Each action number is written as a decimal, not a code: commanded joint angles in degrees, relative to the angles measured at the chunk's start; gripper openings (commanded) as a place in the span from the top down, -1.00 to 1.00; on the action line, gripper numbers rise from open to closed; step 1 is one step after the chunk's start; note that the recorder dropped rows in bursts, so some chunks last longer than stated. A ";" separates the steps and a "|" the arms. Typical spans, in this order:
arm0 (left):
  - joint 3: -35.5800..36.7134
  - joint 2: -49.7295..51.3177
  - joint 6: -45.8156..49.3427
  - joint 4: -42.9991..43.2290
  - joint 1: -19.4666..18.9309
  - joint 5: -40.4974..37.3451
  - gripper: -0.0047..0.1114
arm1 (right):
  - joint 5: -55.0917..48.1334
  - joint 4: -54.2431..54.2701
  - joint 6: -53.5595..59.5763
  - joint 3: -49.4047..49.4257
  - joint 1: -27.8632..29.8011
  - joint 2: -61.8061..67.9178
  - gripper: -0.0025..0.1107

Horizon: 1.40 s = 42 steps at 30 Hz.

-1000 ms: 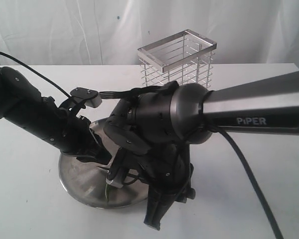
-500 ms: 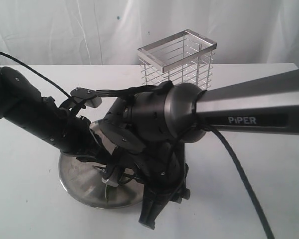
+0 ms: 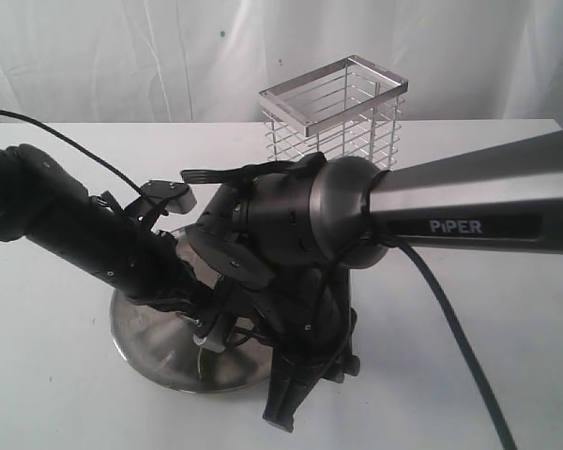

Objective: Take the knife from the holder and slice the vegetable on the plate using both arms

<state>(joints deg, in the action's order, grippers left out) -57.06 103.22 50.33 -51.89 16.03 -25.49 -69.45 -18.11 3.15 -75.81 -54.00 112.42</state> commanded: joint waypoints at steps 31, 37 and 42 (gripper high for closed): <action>0.28 1.07 9.92 -12.04 -7.50 -8.06 0.92 | -0.51 -0.57 -0.50 -0.14 -0.08 -0.20 0.96; 0.28 -3.12 8.23 -6.03 -9.22 -14.37 0.58 | -0.51 -1.86 -0.50 -0.14 0.62 -0.20 0.96; 3.13 -3.24 4.23 -0.98 -6.62 -12.08 0.06 | -0.51 -1.98 -0.50 -0.14 1.47 -0.20 0.96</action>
<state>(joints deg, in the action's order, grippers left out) -56.00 100.45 56.32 -54.87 7.92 -37.95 -69.77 -19.23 2.82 -75.81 -53.44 112.42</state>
